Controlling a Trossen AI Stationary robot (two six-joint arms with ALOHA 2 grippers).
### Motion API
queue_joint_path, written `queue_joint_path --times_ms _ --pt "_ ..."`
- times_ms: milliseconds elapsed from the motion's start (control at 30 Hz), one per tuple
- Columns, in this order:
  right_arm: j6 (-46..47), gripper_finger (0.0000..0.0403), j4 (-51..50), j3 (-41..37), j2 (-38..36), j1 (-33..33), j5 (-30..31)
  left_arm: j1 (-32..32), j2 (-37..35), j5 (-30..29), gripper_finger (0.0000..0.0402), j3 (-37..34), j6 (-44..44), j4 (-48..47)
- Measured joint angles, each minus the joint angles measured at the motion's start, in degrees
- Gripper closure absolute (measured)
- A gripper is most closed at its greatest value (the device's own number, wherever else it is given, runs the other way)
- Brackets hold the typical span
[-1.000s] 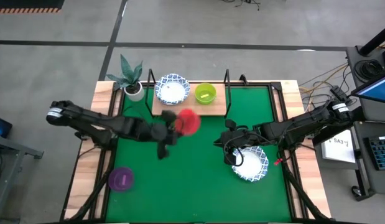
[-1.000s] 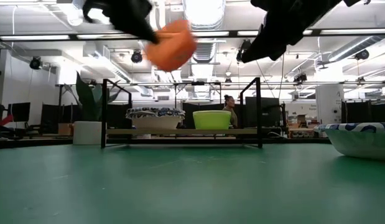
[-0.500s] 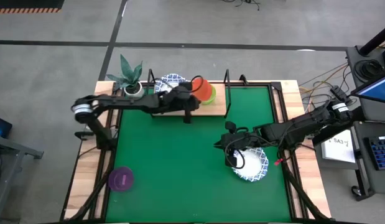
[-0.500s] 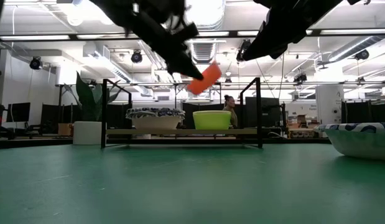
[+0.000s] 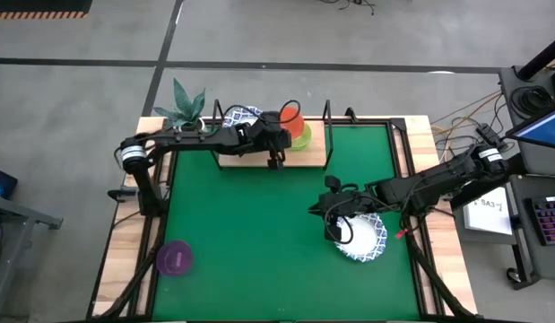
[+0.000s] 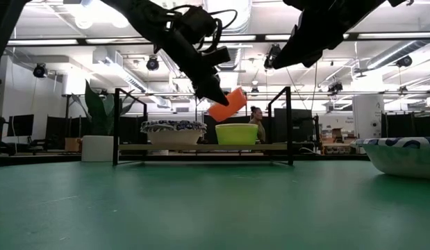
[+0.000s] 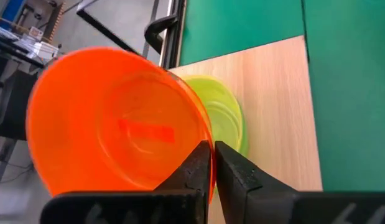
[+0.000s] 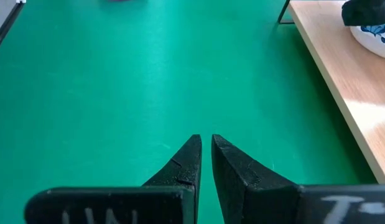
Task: Place and stack bowls onto a shelf
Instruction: Stack the orange bowl on top of the yellow bowl on the shelf, then stack the white patterned bowl on top of the white patterned bowl on the shelf
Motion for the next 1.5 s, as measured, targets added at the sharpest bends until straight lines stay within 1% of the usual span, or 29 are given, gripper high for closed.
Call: queue_joint_path --times_ms 167,500,633,767,833,900,1000,1100,1167,1333,1400,1500 --pt "0.0 0.0374 0.9 -0.2 0.0 0.0 0.3 0.1 0.0 1.4 0.0375 0.0 -0.7 2.2" --pt "0.0 0.0374 1.8 -0.2 0.0 0.0 0.3 0.2 0.0 1.2 0.0306 0.3 -2.5 2.7" --pt "0.5 0.0374 1.8 -0.2 0.0 0.0 0.3 -0.2 -1.6 0.8 0.029 0.3 -5.2 -1.8" --pt "0.8 0.0374 2.1 -0.2 0.0 0.0 0.3 -2.0 -6.6 1.9 0.0288 0.0 -10.5 -10.5" --pt "1.7 0.0374 2.2 -0.2 0.0 0.0 0.4 -3.4 -9.9 4.0 0.029 -1.3 -13.3 -14.6" --pt "3.5 0.0374 2.3 -0.2 0.0 -0.1 0.4 -5.2 -14.0 5.9 0.0293 -3.7 -16.4 -16.3" --pt "7.6 0.0374 2.5 -0.2 0.0 -0.2 0.5 -9.1 -21.4 7.5 0.0297 -9.3 -21.1 -15.6" --pt "12.0 0.0374 2.9 -0.2 0.1 -0.2 0.5 -14.0 -27.9 7.6 0.0299 -15.5 -26.7 -13.6" --pt "14.7 0.0374 3.3 -0.2 0.1 -0.2 0.6 -17.6 -32.0 7.6 0.0299 -19.4 -29.0 -11.7" --pt "20.2 0.0374 3.3 2.2 0.2 -0.2 0.5 -24.8 -39.2 7.4 0.0299 -26.9 -28.7 -4.7" --pt "22.0 0.0374 3.3 4.0 0.7 -0.1 0.5 -26.5 -41.4 7.2 0.0299 -28.9 -27.4 -3.0" --pt "24.0 0.0374 2.5 7.1 2.7 0.8 -0.3 -27.5 -43.8 7.1 0.0299 -30.9 -25.4 -1.9"
